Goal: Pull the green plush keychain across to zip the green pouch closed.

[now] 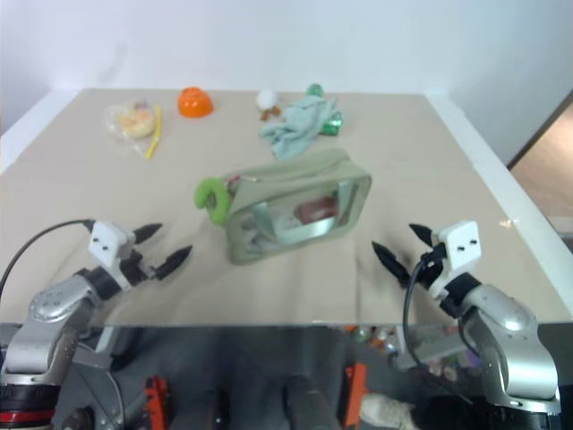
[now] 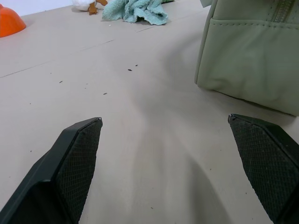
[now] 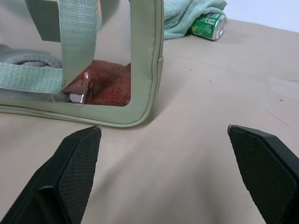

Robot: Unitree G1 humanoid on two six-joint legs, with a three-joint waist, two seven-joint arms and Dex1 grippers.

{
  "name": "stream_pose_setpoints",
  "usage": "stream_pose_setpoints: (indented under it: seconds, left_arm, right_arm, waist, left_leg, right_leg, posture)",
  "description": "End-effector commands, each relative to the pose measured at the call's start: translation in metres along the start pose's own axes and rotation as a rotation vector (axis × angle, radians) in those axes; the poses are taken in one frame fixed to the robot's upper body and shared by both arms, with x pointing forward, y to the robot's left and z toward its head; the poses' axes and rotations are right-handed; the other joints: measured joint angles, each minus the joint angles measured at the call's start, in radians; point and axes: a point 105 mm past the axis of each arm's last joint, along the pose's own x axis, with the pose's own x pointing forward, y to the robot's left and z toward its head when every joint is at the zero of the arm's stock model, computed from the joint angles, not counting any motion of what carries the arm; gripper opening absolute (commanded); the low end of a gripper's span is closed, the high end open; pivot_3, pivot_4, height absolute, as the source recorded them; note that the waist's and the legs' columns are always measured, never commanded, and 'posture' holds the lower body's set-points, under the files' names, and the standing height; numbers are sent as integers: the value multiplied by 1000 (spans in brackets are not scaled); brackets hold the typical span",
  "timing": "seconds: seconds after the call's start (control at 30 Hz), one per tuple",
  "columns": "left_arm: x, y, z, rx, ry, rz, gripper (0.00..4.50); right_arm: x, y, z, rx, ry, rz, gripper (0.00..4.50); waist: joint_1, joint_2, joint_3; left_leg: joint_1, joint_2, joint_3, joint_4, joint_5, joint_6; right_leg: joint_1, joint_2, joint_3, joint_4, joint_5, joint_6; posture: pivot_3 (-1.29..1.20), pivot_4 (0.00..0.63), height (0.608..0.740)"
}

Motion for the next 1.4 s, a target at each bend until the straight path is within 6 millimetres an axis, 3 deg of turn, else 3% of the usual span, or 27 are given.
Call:
stream_pose_setpoints:
  seconds: [0.03,0.27,0.53,0.77,0.9,1.03,1.13,1.37,1.4]
  left_arm:
    - [-1,2,11,27,-52,10,4482]
    - [-4,-7,6,-82,-56,-48,4482]
    - [-6,-8,6,-56,-56,-89,4482]
    - [-20,-36,22,-4,-72,-310,4482]
    - [-21,-44,36,13,-68,-392,4482]
    - [-16,-53,49,5,-87,-440,4482]
    - [-11,-58,60,10,-108,-455,4482]
    - [-8,-57,64,13,-112,-422,4482]
    - [-8,-55,64,13,-112,-406,4497]
  right_arm:
    - [-2,-6,11,-36,-42,-3,4500]
    - [0,-5,7,-5,-32,25,4500]
    - [2,-5,7,-12,-36,30,4500]
    - [7,-13,15,-60,-47,73,4500]
    - [36,-25,58,-157,-114,185,4500]
    - [63,-29,81,-223,-127,267,4500]
    - [81,-27,84,-276,-98,355,4500]
    - [98,-16,87,-278,-75,494,4500]
    - [99,-15,88,-275,-78,506,4248]
  waist:
    - [0,0,0]
    - [0,0,0]
    - [0,0,0]
    - [-1,0,0]
    - [-7,2,1]
    - [-9,2,2]
    - [-9,2,2]
    - [-4,2,2]
    - [-4,2,2]
  left_leg:
    - [0,0,0,0,0,0]
    - [0,0,0,0,0,0]
    - [0,0,0,0,0,0]
    - [0,0,0,0,0,0]
    - [0,0,3,2,0,1]
    - [4,0,5,2,3,4]
    - [5,0,4,1,3,4]
    - [-1,0,3,-1,0,4]
    - [-3,0,3,-1,0,4]
  right_leg:
    - [0,0,0,0,0,0]
    - [0,0,0,0,0,0]
    - [0,0,0,0,0,0]
    - [0,0,0,0,-1,-2]
    - [0,-1,0,0,0,-2]
    - [2,-1,1,0,3,-2]
    - [3,0,2,0,2,-3]
    - [-1,-1,2,0,1,3]
    - [-3,-1,2,0,1,2]
  posture:
    - [0,150,740]
    - [0,150,740]
    - [0,150,740]
    - [0,150,740]
    - [0,150,740]
    - [0,150,740]
    - [0,150,740]
    - [0,150,740]
    - [0,150,740]
